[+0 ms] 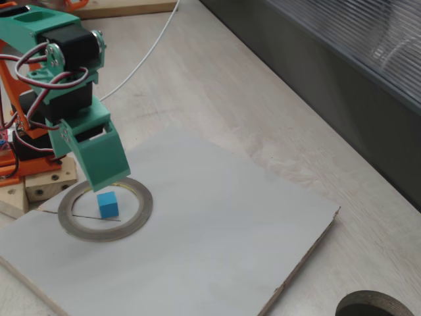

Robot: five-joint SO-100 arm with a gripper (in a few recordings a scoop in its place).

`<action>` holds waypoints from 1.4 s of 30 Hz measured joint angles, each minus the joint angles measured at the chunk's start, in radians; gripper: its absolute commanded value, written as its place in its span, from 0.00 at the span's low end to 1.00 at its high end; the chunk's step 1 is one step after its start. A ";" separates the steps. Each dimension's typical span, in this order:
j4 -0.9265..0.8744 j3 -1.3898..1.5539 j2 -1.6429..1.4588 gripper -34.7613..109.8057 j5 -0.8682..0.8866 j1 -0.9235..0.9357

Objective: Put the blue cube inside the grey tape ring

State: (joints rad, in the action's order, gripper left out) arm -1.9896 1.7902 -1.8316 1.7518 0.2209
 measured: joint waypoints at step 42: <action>0.002 -0.054 -0.031 0.24 0.005 -0.008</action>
State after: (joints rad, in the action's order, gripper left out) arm -1.9880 1.7365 -1.8623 1.7564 0.2132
